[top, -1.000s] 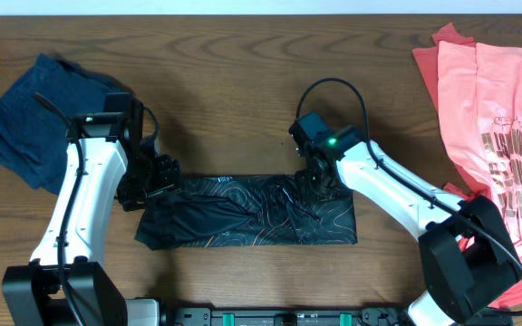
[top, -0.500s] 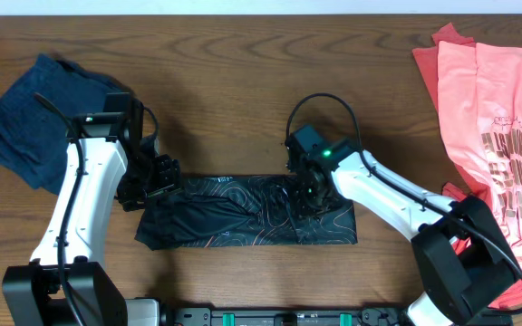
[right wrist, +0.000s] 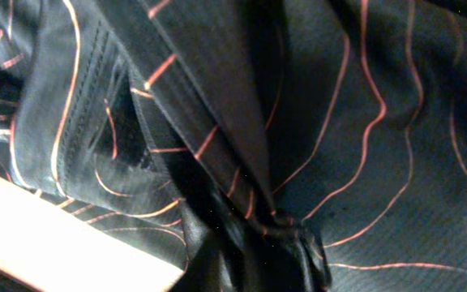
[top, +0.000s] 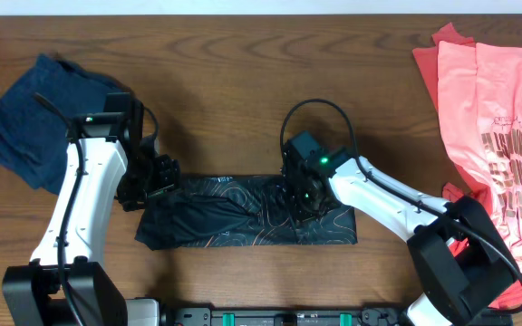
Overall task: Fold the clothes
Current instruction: 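Fold the strip's right end leftward to the middle with the right gripper, then release the right end and fold the left end over with the left gripper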
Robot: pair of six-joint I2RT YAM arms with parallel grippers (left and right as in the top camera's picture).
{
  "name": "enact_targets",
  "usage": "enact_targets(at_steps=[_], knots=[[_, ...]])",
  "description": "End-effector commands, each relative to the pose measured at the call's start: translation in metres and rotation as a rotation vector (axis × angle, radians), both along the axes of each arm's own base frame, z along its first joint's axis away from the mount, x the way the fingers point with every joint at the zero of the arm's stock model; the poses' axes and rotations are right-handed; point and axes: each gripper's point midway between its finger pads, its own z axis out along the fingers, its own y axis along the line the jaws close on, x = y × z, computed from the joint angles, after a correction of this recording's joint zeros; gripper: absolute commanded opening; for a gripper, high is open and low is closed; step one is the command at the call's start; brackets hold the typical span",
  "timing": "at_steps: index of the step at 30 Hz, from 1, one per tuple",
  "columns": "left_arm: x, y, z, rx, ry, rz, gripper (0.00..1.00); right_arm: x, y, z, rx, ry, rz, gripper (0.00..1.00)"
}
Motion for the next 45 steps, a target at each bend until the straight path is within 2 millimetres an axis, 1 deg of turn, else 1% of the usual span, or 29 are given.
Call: enact_targets(at_steps=[1,2,3,6,7,8,9,11,13,16,18,19,21,25,29,32,36,38,40,44,45], knots=[[-0.002,0.002,-0.001,0.010,0.003,0.014,0.71,-0.009,0.006,-0.003,0.007,0.021,0.026,0.01],[-0.002,0.002,-0.001,0.010,0.003,0.014,0.71,-0.014,0.014,-0.001,0.049,0.037,0.058,0.01],[-0.002,0.002,-0.001,0.010,0.003,0.014,0.72,-0.021,0.028,0.004,0.123,0.059,0.105,0.01],[-0.002,0.002,-0.001,0.010,0.003,0.014,0.71,-0.041,0.080,0.030,0.417,0.105,0.250,0.01],[-0.002,0.002,-0.001,0.010,0.003,0.014,0.71,-0.044,0.094,0.038,0.497,0.102,0.290,0.11],[-0.002,0.002,-0.001,0.010,0.003,0.014,0.72,-0.046,0.107,0.046,0.561,0.087,0.322,0.31],[-0.002,0.002,-0.001,0.010,0.003,0.014,0.72,-0.046,0.115,0.050,0.595,0.069,0.344,0.42],[-0.002,0.002,-0.001,0.010,0.004,0.014,0.71,-0.044,0.125,0.052,0.614,0.026,0.373,0.47],[-0.003,0.002,0.000,0.010,0.006,0.014,0.71,-0.041,0.125,0.048,0.585,-0.003,0.374,0.52],[-0.003,0.002,0.000,0.011,0.006,0.014,0.72,-0.034,0.115,0.039,0.507,-0.019,0.335,0.53],[-0.003,0.002,0.000,0.011,0.006,0.014,0.72,-0.028,0.104,0.035,0.446,-0.035,0.310,0.54],[-0.003,0.002,-0.001,0.012,0.005,0.014,0.77,-0.023,0.098,0.034,0.412,-0.045,0.295,0.53],[-0.001,0.007,-0.001,0.040,-0.002,0.012,0.80,-0.015,0.086,0.037,0.358,-0.071,0.268,0.53],[0.008,0.029,-0.004,0.168,-0.038,0.005,0.86,0.012,0.057,0.060,0.271,-0.175,0.175,0.55],[0.027,0.031,-0.011,0.174,-0.096,-0.001,0.90,0.036,0.015,0.081,0.175,-0.260,0.012,0.58],[0.032,0.031,-0.026,0.172,-0.086,-0.040,0.91,0.045,-0.019,0.088,0.104,-0.274,-0.094,0.58],[0.027,0.031,-0.055,0.163,0.010,-0.080,0.91,0.047,-0.066,0.082,-0.035,-0.239,-0.235,0.58],[0.024,0.031,-0.070,0.159,0.062,-0.084,0.91,0.046,-0.085,0.079,-0.087,-0.217,-0.285,0.57],[0.020,0.030,-0.084,0.151,0.114,-0.088,0.91,0.045,-0.098,0.078,-0.114,-0.201,-0.325,0.57],[0.011,0.021,-0.108,0.094,0.201,-0.085,0.88,0.048,-0.116,0.077,-0.130,-0.180,-0.384,0.57],[0.010,0.019,-0.110,0.084,0.207,-0.084,0.88,0.048,-0.118,0.077,-0.131,-0.179,-0.391,0.56]])
